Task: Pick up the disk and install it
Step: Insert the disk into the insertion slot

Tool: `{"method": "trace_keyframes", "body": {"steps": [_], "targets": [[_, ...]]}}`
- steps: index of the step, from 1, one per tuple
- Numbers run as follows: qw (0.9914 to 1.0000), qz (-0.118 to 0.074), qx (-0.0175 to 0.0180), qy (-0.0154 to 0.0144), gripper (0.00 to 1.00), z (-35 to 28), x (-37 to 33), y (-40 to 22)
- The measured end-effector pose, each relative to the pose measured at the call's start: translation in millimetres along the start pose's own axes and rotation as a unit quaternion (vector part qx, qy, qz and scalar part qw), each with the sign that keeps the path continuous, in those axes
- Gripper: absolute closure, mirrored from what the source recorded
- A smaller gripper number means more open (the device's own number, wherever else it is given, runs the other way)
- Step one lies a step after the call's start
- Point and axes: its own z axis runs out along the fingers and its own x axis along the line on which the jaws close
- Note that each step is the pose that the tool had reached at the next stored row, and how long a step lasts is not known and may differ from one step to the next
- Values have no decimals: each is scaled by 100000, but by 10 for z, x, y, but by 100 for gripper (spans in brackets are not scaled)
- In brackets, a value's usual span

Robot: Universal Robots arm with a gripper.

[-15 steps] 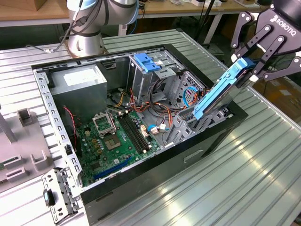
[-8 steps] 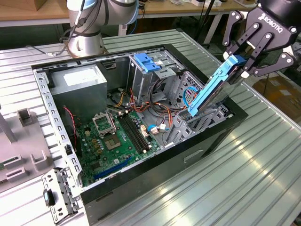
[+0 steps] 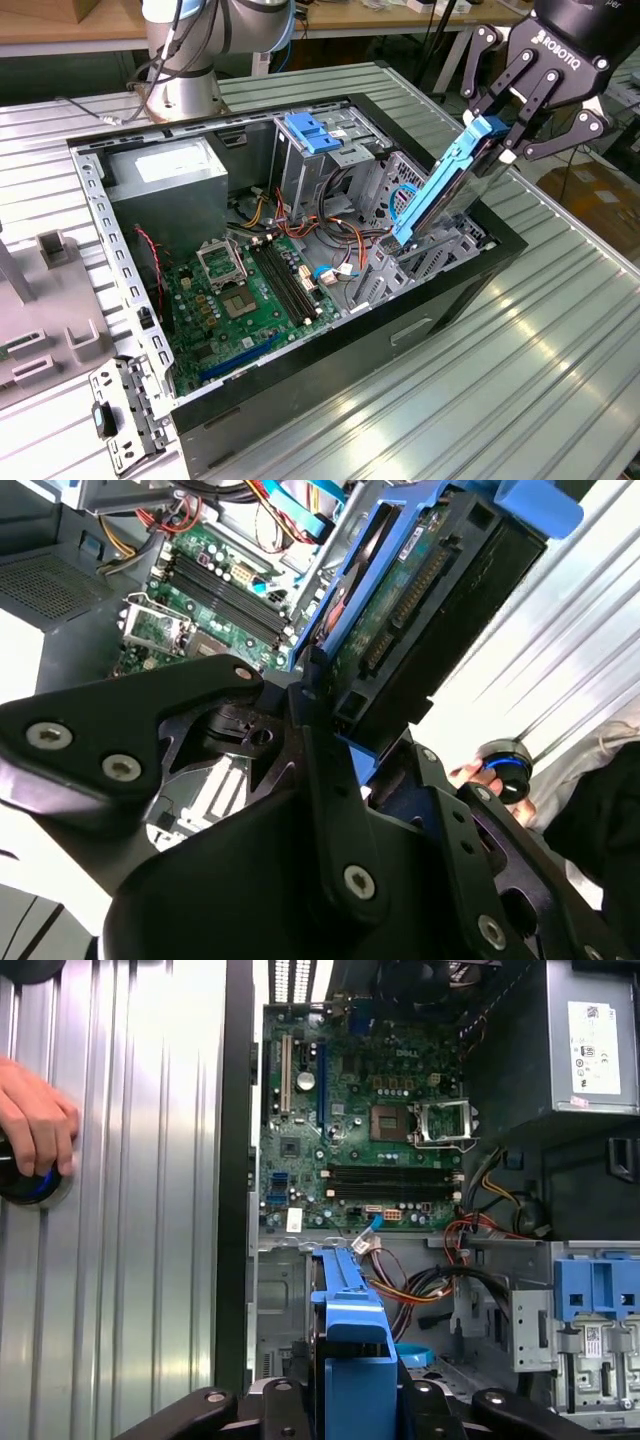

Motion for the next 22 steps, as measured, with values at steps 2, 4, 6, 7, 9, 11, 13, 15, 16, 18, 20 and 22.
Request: {"method": "trace_keyframes", "body": {"steps": [2,4,6,7,9,11,13,15,16,18,20,22], "targets": [[99996,-88,-1,-897,63,7,1,-1],[99995,-99,-5,-1024,63,5,0,-1],[99993,-113,-4,-1162,63,8,1,-1],[99993,-116,-3,-1202,63,7,1,-1],[99991,-188,544,-1223,63,10,2,-2],[99982,-297,1467,-1206,63,11,1,-2],[99969,-380,2132,-1208,63,14,2,-2],[99948,-476,2946,-1196,63,16,2,-2],[99939,-511,3228,-1194,63,16,2,-2],[99919,-582,3798,-1190,63,18,2,-3],[99900,-636,4258,-1185,63,19,2,-3],[99894,-653,4395,-1185,63,19,2,-3]]}}
